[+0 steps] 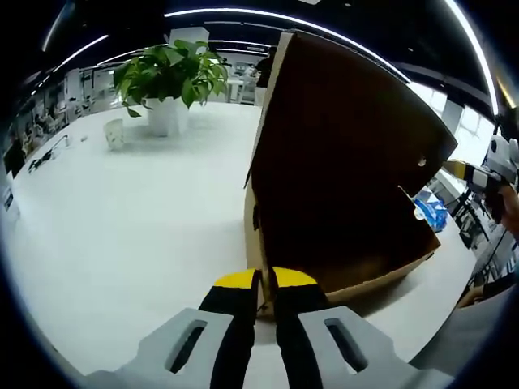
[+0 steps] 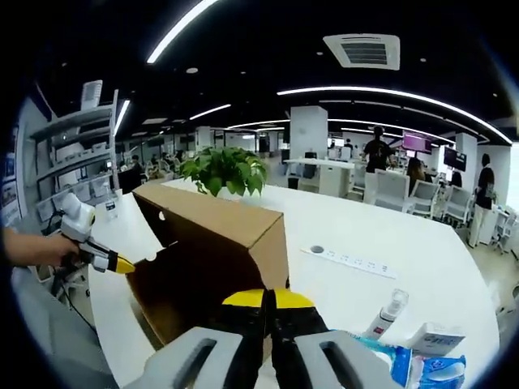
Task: Operate the shoe box by opening the lid, removing the specified soft item, and placing it in the target area until the item is outside and the box remains undamaged.
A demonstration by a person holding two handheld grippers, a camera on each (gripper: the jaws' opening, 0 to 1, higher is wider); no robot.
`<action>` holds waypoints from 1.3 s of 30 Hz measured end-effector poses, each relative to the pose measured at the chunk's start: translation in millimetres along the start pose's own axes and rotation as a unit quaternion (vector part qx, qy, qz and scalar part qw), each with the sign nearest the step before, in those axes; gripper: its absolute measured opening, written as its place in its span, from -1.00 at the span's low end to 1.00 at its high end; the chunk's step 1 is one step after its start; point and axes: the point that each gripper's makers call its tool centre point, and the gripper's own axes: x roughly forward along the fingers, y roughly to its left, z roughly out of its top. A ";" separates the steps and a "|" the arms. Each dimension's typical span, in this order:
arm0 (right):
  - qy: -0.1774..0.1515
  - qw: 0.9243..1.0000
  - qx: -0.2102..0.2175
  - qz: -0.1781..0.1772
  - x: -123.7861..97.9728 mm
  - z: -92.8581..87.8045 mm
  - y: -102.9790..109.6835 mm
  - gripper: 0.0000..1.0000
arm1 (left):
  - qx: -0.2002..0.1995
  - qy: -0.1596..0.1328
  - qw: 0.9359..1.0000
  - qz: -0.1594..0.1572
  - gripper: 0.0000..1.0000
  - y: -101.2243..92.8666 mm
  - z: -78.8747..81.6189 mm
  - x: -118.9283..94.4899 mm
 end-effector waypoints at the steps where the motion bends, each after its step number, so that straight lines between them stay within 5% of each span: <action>1: -0.001 1.000 0.000 -0.001 -0.8 -0.8 0.7 -1.00 | 0.001 0.000 1.000 0.000 -0.91 0.0 -0.1 0.0; 39: 0.022 0.999 0.024 -0.006 -16.6 -37.7 18.6 -1.00 | 0.028 0.000 1.000 0.001 -0.91 -1.1 2.7 -0.4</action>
